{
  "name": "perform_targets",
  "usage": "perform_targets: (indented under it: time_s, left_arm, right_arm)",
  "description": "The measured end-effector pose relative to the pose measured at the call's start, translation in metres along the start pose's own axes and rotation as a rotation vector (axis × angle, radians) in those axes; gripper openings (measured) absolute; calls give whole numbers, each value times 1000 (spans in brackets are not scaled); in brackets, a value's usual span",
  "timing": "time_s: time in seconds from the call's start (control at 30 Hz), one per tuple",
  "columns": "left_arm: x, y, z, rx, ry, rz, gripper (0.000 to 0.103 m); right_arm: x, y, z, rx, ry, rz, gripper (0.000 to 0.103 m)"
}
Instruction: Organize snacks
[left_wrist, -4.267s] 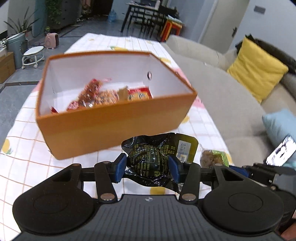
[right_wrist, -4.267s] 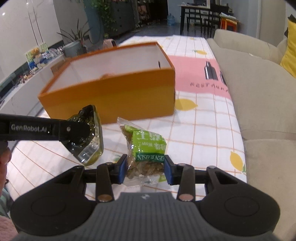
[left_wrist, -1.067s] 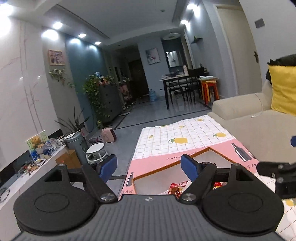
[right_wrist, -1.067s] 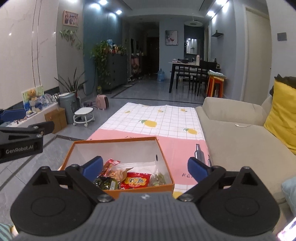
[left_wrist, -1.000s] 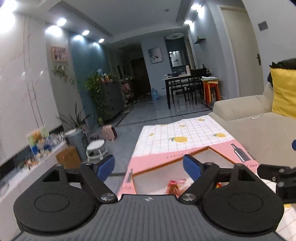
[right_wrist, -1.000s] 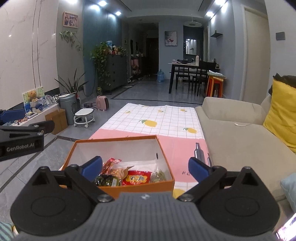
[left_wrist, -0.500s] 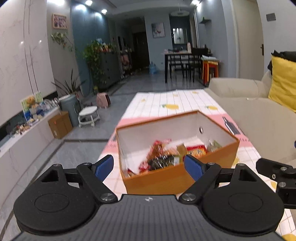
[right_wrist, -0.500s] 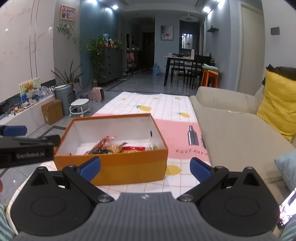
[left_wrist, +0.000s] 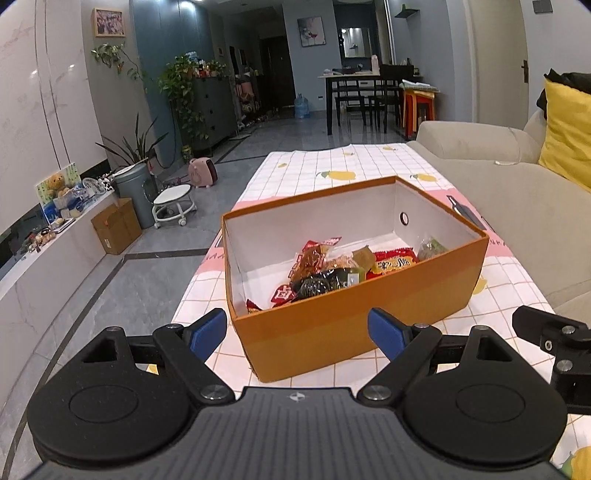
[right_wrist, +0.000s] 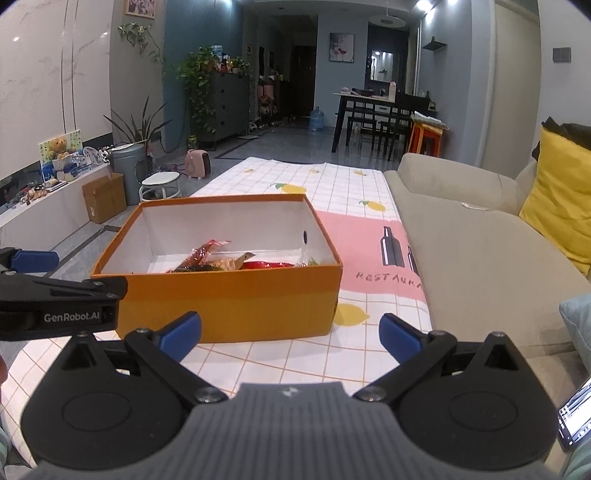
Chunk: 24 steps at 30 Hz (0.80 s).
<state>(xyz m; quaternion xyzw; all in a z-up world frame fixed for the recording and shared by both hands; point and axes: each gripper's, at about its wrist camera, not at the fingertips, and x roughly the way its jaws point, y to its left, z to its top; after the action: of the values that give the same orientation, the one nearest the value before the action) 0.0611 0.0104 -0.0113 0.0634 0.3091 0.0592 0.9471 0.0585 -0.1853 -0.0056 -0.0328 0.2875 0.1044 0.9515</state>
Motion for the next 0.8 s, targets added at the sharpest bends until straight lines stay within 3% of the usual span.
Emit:
perform_targets:
  time_s: [0.8]
  left_arm:
    - [2, 2, 0, -7, 27, -12, 101]
  right_arm:
    - [8, 3, -3, 7, 38, 6, 99]
